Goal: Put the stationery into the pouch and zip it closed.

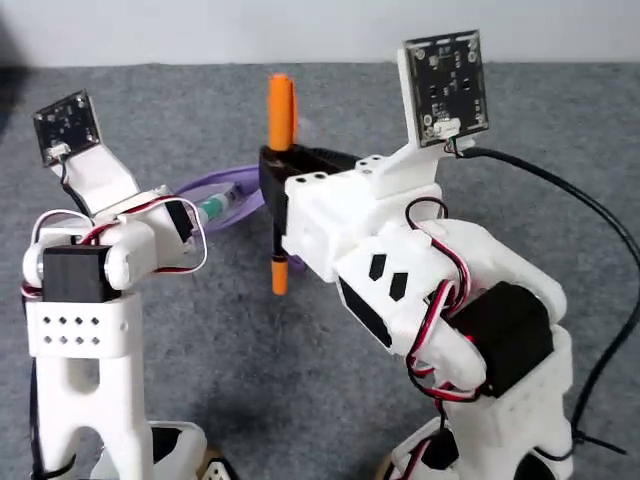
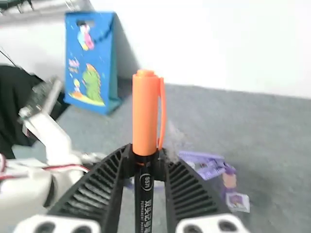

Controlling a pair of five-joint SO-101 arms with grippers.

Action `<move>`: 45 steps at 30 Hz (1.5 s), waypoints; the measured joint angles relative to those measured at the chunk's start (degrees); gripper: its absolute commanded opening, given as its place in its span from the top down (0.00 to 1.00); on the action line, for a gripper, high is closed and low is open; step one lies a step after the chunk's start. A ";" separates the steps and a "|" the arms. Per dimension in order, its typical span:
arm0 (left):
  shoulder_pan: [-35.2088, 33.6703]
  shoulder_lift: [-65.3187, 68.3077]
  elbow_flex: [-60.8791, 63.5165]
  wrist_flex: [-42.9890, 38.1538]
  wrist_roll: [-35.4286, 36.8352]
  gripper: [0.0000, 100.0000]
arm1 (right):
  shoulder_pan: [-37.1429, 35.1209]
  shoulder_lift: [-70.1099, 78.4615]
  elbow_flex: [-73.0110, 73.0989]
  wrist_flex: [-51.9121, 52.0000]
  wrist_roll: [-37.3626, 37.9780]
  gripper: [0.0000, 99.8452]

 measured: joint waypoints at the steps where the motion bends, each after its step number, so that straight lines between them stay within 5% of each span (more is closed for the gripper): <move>1: 0.00 0.00 0.00 0.00 0.00 0.98 | -0.09 0.00 0.00 -0.53 -0.35 0.99; 16: 0.00 0.00 0.00 0.00 0.00 0.99 | 6.68 -10.81 3.69 11.87 -0.53 0.99; 21: 0.00 0.00 0.00 0.00 0.00 0.99 | 7.12 -18.46 13.01 8.18 -0.70 0.99; 27: 0.00 0.00 0.00 0.00 0.00 0.99 | 7.21 -26.81 33.49 -12.22 -0.70 0.99; 35: 0.00 0.00 0.00 0.00 0.00 0.99 | 7.03 -27.34 59.60 -55.12 6.33 0.99; 40: 0.00 0.00 0.00 0.00 0.00 0.99 | 3.69 -21.36 65.67 -77.36 12.84 0.99; 45: 0.00 0.00 0.00 0.00 0.00 0.99 | 0.88 -12.92 65.85 -88.97 15.47 0.99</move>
